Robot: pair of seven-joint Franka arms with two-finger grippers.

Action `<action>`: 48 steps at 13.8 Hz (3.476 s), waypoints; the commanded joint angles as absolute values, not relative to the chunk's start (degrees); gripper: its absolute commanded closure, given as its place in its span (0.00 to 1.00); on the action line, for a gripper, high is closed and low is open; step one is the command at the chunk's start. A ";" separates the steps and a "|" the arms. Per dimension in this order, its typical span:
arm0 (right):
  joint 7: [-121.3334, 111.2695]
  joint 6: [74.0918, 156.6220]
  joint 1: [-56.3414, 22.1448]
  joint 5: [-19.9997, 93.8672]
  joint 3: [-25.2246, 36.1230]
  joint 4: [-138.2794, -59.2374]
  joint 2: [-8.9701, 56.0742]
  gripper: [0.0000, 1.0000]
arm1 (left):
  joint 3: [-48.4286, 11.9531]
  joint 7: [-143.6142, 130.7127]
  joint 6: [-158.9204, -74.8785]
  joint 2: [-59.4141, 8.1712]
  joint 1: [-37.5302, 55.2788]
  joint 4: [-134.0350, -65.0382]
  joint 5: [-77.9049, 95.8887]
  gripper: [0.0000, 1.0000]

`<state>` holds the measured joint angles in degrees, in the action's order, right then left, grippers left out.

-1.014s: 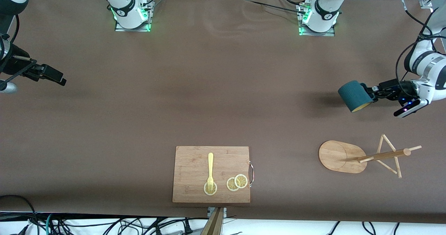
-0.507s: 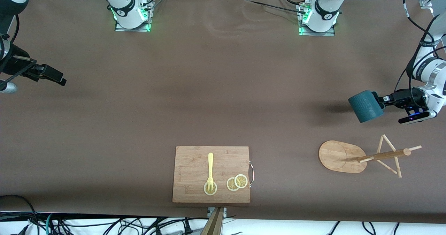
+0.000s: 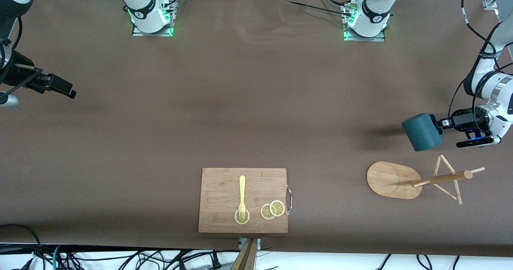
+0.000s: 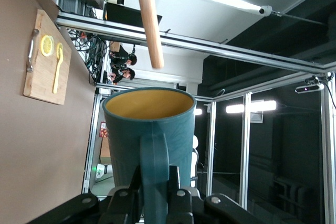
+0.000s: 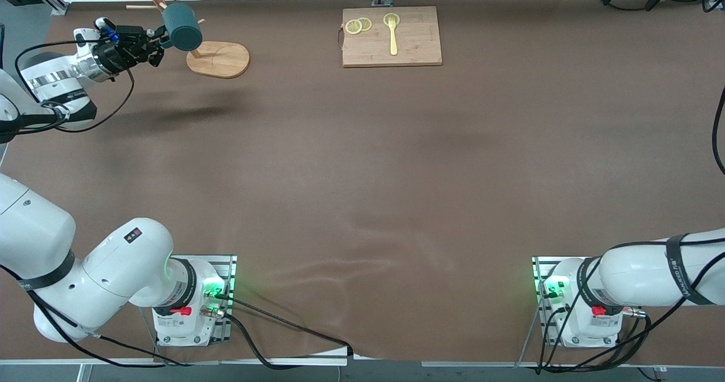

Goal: Pass cup and hang on rack
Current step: 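Carry the mug with the left gripper to the wooden rack, then hook the mug handle onto a rack peg with the left gripper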

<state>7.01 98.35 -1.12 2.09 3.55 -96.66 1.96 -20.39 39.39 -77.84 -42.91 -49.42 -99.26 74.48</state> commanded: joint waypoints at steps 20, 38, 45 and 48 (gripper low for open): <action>7.29 98.09 -1.67 2.20 4.04 -95.80 2.29 0.00 | -19.07 22.06 -76.81 -53.00 -49.05 -84.73 79.10 1.00; 7.38 97.91 -1.67 2.20 4.04 -95.89 2.29 0.00 | -14.06 23.38 -77.61 -57.66 -45.09 -77.96 80.95 0.57; 7.38 98.00 -1.67 2.20 4.04 -95.89 2.29 0.00 | -9.51 23.99 -72.26 -56.51 -45.18 -77.96 80.86 0.00; 7.29 97.91 -1.67 2.20 4.04 -95.89 2.29 0.00 | -5.55 23.99 -68.30 -56.25 -45.18 -76.30 79.98 0.00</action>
